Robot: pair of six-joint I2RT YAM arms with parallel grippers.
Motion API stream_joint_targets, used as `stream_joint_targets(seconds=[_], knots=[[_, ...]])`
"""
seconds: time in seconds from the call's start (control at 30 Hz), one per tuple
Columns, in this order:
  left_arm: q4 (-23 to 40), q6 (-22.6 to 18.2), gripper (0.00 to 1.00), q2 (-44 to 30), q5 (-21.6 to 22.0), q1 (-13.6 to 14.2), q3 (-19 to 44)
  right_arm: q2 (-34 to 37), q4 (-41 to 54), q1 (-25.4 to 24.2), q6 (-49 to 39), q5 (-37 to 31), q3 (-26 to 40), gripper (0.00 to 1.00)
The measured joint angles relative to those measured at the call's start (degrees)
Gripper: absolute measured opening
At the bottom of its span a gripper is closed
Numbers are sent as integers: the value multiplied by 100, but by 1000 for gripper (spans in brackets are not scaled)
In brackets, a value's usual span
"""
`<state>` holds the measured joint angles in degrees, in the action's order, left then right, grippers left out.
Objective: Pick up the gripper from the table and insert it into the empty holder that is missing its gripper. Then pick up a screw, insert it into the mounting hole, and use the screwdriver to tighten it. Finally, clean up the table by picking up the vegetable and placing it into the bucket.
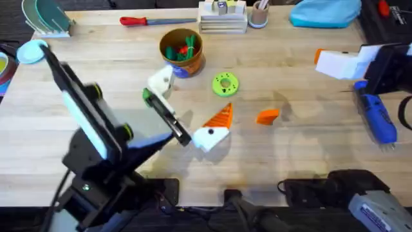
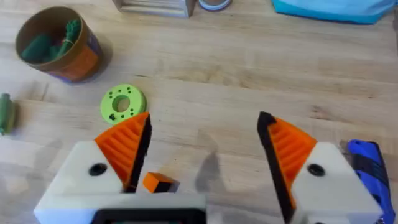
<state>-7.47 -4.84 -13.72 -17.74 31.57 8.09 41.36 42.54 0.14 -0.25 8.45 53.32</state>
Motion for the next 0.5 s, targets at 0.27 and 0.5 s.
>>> stream_joint_targets(seconds=[0.27, 0.5], knots=[[327, 81, 993, 1315, -54, 0, -557, 0, 0, 0, 0, 0, 0, 991], [1249, 97, 993, 1342, -131, 0, -692, 0, 0, 0, 0, 0, 0, 991]])
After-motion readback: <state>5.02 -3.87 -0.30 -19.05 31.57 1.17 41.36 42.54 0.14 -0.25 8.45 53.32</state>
